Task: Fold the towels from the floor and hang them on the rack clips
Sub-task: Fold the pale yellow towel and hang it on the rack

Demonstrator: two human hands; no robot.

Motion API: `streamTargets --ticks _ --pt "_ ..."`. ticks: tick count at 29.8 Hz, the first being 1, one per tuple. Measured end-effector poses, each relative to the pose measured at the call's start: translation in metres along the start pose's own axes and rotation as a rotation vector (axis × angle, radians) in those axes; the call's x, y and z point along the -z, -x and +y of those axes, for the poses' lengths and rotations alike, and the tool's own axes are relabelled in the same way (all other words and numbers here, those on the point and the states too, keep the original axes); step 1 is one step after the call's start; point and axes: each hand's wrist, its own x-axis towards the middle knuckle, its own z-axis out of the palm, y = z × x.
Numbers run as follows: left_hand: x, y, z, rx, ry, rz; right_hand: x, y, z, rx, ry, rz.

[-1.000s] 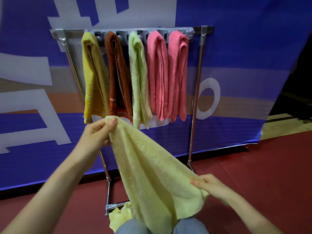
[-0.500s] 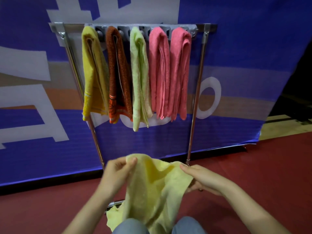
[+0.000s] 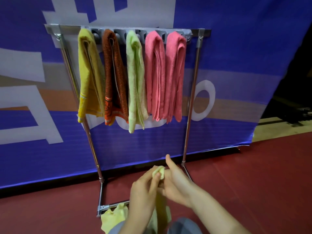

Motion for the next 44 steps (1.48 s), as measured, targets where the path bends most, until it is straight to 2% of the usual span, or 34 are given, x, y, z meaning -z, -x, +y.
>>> streamTargets --ticks 7,15,25,29,34,40,44 --pt "0.002 0.0 -0.006 -0.003 -0.046 -0.058 -0.01 -0.002 0.008 -0.011 -0.011 -0.013" --pt "0.013 -0.001 -0.015 -0.132 -0.167 -0.09 -0.011 0.001 0.008 -0.046 0.001 -0.074" --pt "0.033 -0.004 -0.012 -0.163 -0.258 -0.129 -0.012 0.01 0.018 -0.053 0.006 -0.084" --pt "0.033 0.0 -0.01 -0.222 -0.247 -0.128 -0.015 0.013 0.011 -0.057 -0.054 -0.143" --pt "0.03 0.0 -0.013 -0.234 -0.264 -0.236 -0.014 0.012 0.007 -0.068 -0.037 -0.164" --pt "0.029 0.001 -0.012 -0.238 -0.261 -0.179 -0.009 0.012 0.012 -0.058 -0.001 -0.163" --pt "0.035 0.001 -0.009 -0.175 -0.143 -0.188 0.0 0.011 0.016 -0.06 0.061 -0.139"
